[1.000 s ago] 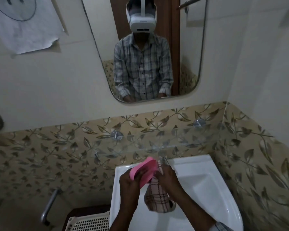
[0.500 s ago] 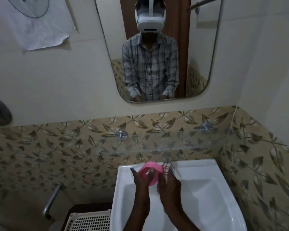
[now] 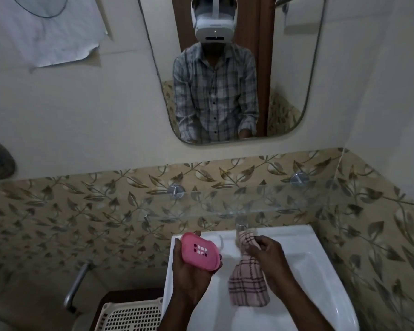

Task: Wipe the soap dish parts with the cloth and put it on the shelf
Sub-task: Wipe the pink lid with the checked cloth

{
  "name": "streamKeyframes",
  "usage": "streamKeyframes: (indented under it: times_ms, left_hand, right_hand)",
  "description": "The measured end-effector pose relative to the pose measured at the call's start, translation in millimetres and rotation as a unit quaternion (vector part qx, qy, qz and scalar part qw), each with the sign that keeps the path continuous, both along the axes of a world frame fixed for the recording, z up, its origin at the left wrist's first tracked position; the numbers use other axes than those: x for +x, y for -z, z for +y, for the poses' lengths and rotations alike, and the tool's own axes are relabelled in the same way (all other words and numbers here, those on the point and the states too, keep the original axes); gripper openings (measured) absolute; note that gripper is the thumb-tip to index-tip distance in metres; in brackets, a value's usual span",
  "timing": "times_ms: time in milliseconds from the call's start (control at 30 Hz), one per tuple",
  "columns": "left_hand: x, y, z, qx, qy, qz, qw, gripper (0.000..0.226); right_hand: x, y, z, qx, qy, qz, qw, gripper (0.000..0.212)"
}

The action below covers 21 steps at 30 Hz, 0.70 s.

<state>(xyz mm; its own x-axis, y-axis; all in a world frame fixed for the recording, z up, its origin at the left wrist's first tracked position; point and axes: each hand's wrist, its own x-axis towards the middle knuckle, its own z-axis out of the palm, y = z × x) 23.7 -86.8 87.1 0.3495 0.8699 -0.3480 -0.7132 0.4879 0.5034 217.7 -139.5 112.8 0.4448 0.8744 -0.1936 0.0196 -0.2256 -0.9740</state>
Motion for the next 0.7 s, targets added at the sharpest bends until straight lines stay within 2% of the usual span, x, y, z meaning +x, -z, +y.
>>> streamKeyframes:
  times_ms: [33, 100, 167, 233, 300, 367, 433, 500, 600, 700]
  left_hand:
    - [-0.6, 0.2, -0.6, 0.0, 0.014, -0.006, 1.0, 0.06]
    - [4.4, -3.4, -2.0, 0.004, 0.038, 0.019, 0.999, 0.068]
    - [17.1, -8.4, -5.0, 0.009, 0.054, 0.059, 0.997, 0.074]
    - [29.1, -11.6, -9.5, 0.013, 0.059, 0.076, 0.995, 0.074]
    - [33.0, -13.6, -12.6, 0.007, 0.07, 0.045, 0.997, 0.065]
    - [28.3, -16.1, -12.7, 0.001, 0.086, 0.012, 0.996, 0.059]
    - [25.3, -18.6, -14.5, 0.004, 0.1, -0.021, 0.995, 0.055]
    - [26.4, -20.9, -17.0, 0.001, 0.084, -0.01, 0.996, 0.05]
    - [29.4, -24.8, -20.5, -0.019, 0.072, -0.001, 0.997, 0.049]
    - [30.4, -20.0, -20.7, 0.007, 0.045, 0.029, 0.999, 0.053]
  right_hand:
    - [2.5, -1.5, 0.3, 0.0, -0.004, -0.041, 0.999, 0.006]
    - [-4.5, -3.5, 2.5, -0.012, 0.021, -0.133, 0.991, 0.008]
    - [-24.0, -8.7, 6.8, 0.012, 0.046, -0.161, 0.986, 0.014]
    - [-53.7, -10.1, 10.3, 0.065, -0.009, -0.192, 0.979, 0.017]
    - [-79.3, -4.0, 7.9, 0.1, -0.087, -0.293, 0.947, 0.024]
    - [-85.8, 7.6, 6.8, 0.128, -0.092, -0.394, 0.906, 0.032]
    - [-83.8, 8.1, 1.3, 0.139, -0.099, -0.363, 0.916, 0.03]
    - [-87.3, 8.5, 1.0, 0.141, -0.117, -0.357, 0.916, 0.03]
    - [-90.0, -0.4, 5.1, 0.184, -0.084, -0.447, 0.872, 0.038]
    - [-90.6, -10.9, 10.6, 0.169, -0.085, -0.46, 0.868, 0.044]
